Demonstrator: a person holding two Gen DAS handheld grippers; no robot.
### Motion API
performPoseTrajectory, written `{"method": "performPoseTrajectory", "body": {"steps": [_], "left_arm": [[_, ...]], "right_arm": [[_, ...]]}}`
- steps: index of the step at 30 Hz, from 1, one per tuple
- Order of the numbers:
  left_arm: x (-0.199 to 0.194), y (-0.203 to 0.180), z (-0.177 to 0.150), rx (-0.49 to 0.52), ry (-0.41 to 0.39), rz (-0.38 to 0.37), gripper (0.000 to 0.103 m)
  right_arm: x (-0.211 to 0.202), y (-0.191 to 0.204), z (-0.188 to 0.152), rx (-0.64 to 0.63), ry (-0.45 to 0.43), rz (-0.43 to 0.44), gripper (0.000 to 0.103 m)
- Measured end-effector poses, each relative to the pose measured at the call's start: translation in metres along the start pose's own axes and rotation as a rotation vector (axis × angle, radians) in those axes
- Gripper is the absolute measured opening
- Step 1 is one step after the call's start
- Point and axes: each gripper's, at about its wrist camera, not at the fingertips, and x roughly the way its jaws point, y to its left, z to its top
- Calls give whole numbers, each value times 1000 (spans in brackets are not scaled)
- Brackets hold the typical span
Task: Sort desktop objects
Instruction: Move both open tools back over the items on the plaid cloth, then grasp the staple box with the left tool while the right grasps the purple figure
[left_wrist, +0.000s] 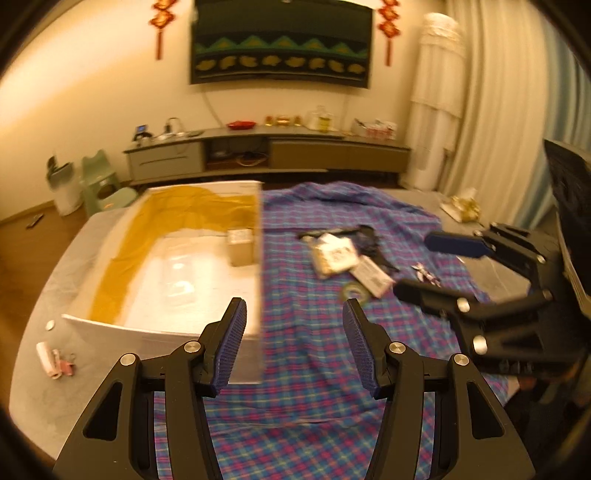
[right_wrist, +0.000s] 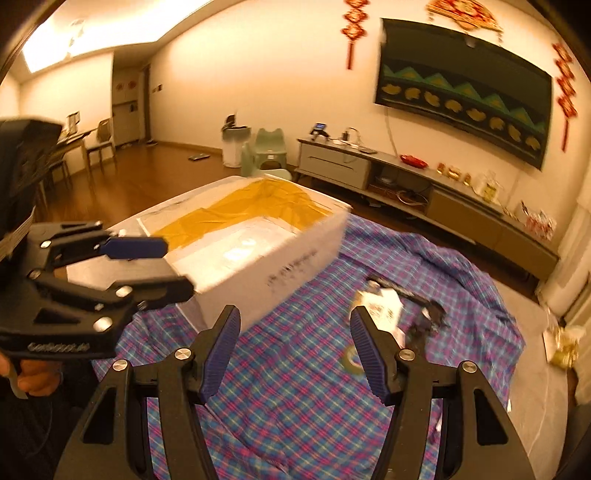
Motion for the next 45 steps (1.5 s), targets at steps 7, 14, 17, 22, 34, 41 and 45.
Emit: {"method": "performPoseTrajectory", "body": {"steps": [7,14,17,22,34,41,45], "left_arm": [[36,-54,-1,47,99,-82,57],[102,-75,10,-51,242,-165,57],[133,-83,16,-64,290,-160,57],[184,-93,23,-97,366,-164,57],[266,-110,35,-114,441,-106,57],[280,-103,31,-139,408,-126,54],[276,-100,28,-158,388,-138,35]], "right_arm": [[4,-75,-37,159,51,-93,63],[30,-142,-82,332,182,-172,63],[48,-163,-99,386,261,-195,63],[65,-185,-103,393,282,-181,67],[114,-216,-112,393,352,-121,61],[114,-217,-106,346,365,-120,48],[97,-214,-90,356,298,-92,48]]}}
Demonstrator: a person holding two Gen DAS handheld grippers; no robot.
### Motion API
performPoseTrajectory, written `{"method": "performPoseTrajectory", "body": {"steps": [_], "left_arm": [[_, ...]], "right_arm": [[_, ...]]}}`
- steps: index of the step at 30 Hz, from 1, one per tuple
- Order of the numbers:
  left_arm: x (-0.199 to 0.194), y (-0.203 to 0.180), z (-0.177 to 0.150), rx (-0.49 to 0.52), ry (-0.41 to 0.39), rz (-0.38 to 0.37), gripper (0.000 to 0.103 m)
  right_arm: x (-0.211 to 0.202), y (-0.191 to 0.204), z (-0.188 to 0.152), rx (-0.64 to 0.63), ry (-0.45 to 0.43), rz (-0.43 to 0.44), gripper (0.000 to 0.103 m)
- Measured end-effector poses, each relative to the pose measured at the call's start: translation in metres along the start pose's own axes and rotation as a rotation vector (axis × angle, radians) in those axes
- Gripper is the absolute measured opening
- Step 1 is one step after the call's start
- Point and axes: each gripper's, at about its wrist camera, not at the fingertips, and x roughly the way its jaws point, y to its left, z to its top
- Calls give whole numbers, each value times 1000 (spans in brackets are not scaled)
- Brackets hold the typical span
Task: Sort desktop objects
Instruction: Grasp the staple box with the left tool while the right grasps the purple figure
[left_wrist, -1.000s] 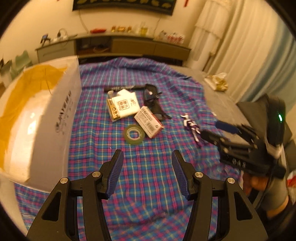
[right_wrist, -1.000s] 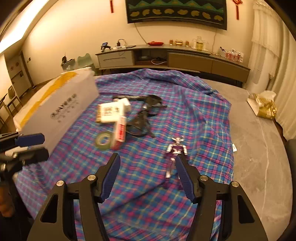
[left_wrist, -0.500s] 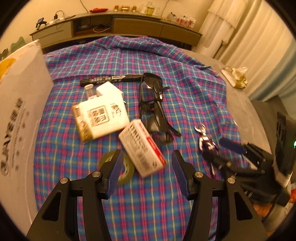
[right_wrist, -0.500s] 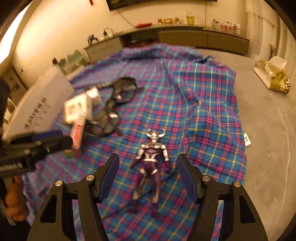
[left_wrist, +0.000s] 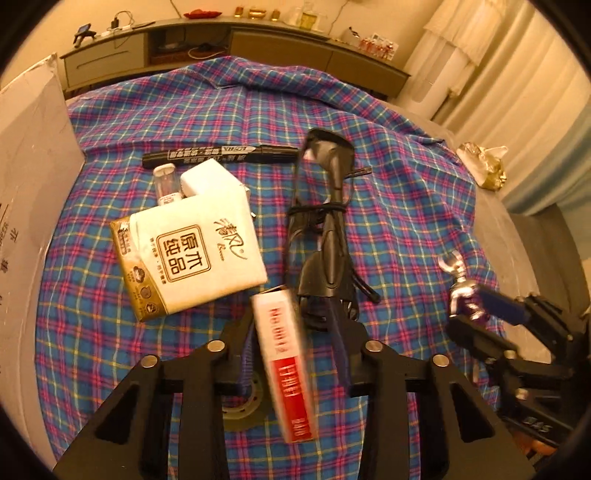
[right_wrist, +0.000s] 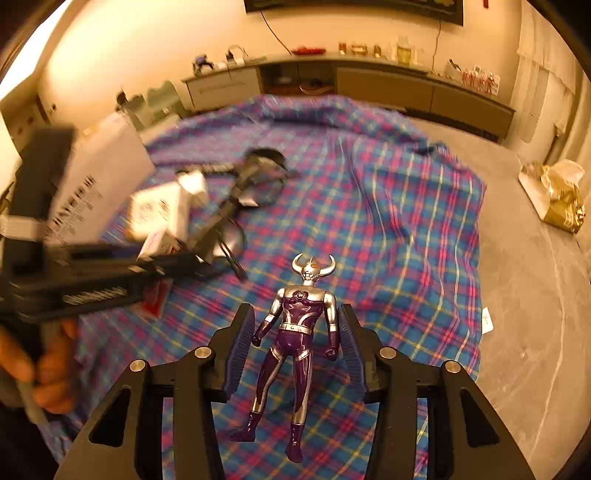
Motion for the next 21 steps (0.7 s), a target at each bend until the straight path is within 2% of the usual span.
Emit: {"method": "performPoseTrajectory", "body": {"steps": [3,7,9,11,21], "left_arm": [[-4,2,-1,-11,-10,11,25],[-15,10,-3,-61,-22,4,24],[-17,8,-9,-46,-17,3,22],[-20,3,-15,-20,-20,19,14],[-57,-16,-44,21,-70,58,14]], "right_arm": [[-12,7,2,-6,-28,27,48],[-23,14,1,-6,-45,57,48],[-26,19,1,-8,-48,75,48],[-29,23,0,-16,-50,81,48],[-47,29,-10,-9,-77,138,48]]}}
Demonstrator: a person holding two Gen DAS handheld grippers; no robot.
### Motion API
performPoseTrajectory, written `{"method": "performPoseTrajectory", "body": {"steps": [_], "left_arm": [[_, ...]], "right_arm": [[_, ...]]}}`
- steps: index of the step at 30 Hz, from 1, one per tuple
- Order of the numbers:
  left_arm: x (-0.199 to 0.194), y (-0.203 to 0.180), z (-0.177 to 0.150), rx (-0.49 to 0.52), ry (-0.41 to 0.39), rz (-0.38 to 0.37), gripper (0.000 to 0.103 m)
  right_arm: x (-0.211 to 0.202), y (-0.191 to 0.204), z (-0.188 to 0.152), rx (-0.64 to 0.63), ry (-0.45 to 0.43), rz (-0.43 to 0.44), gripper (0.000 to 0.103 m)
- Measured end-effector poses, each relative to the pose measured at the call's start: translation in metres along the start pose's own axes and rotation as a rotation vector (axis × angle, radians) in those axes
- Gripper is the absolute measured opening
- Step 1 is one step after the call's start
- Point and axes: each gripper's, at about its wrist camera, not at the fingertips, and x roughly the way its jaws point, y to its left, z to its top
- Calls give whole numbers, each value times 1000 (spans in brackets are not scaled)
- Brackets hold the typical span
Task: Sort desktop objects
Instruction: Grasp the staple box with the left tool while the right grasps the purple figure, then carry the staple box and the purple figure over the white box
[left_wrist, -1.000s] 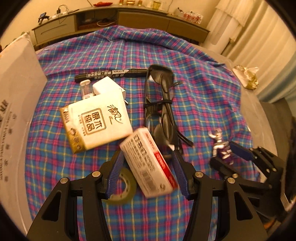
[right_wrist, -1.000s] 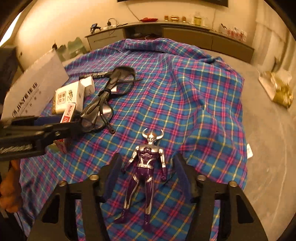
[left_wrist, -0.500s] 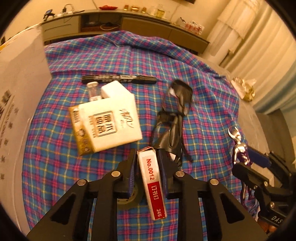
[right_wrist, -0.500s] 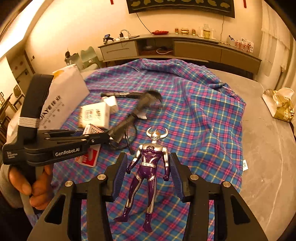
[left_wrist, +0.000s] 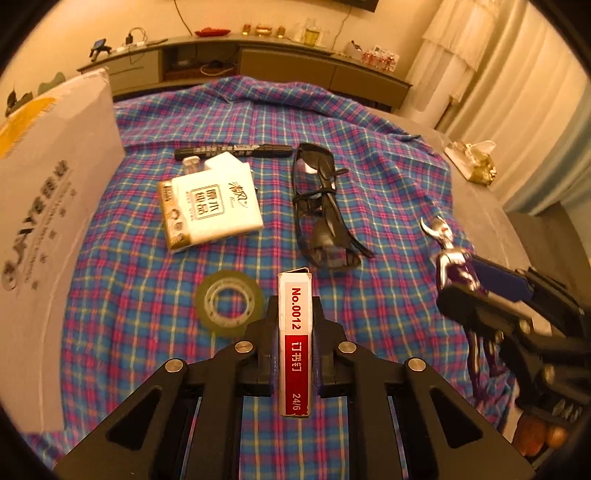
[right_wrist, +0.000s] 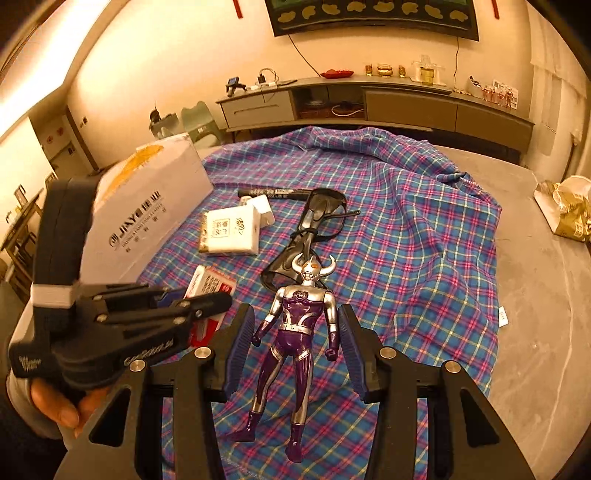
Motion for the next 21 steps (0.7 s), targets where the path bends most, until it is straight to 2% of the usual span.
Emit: {"method": "performPoseTrajectory", "body": {"steps": [3,8,21], "left_arm": [[-19,-2,-5,24,-30,34,14],[-50,3,-14,31,-67,68,14],[-122,24,-38,39,-155,146,14]], "right_arm": [[-6,-1,-2,23,-12,37,48],[-15,12,-6,7,-34,44,48],[-20,74,-25,-73,-55,47,48]]}}
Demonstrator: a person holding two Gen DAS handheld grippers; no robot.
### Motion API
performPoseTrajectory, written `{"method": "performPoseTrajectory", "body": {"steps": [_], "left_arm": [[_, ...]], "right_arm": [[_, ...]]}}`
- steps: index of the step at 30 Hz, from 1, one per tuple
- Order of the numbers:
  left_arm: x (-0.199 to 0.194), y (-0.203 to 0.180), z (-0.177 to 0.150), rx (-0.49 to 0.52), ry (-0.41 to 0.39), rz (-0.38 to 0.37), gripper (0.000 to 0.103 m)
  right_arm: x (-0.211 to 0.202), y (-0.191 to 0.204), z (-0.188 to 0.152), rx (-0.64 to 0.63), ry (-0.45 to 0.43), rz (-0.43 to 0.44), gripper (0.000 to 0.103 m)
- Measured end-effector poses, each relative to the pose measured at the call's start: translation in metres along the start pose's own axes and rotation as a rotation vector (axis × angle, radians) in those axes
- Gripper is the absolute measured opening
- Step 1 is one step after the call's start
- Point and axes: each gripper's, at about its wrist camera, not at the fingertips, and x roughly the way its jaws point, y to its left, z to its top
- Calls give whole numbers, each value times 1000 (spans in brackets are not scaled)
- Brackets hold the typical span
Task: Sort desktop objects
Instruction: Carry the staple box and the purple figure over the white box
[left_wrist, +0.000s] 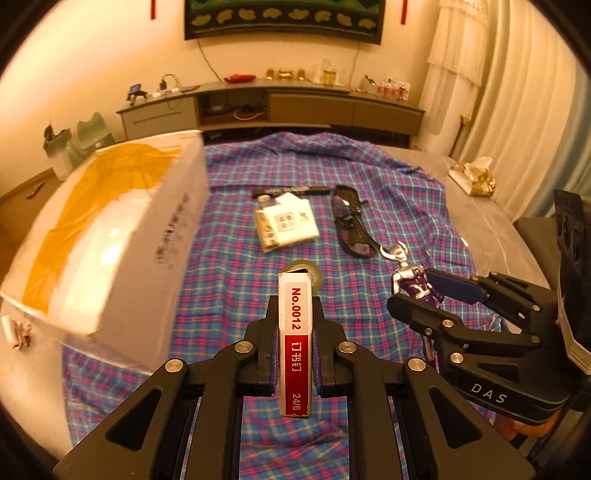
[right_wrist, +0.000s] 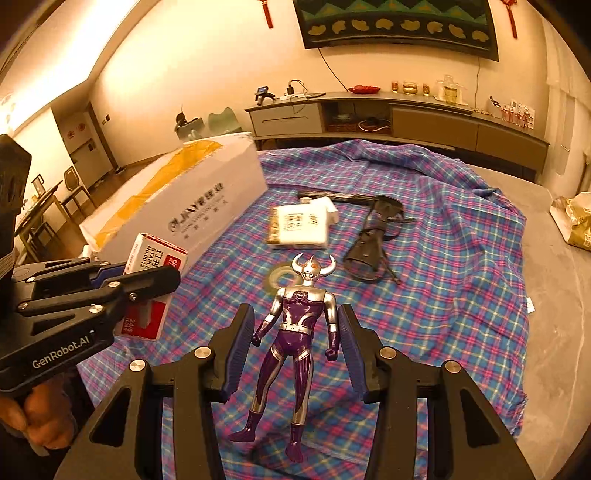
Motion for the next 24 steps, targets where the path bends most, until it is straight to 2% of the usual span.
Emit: {"method": "performPoseTrajectory", "body": {"steps": [7,13,19,24], "left_arm": [[-40,24,-6,-27,-52,55,14],[-59,42,-11,-34,-74,53,14],[-74,70,-14,-43,-87,60,14],[-84,91,-10,-49,-106,62,14]], "right_arm": [[-16,38,5,-60,-39,26,48],[-26,59,12,-62,-67,24,48],[-23,92,22,-79,-69,46,48],[-13,118,26,-89,-37,70,48]]}}
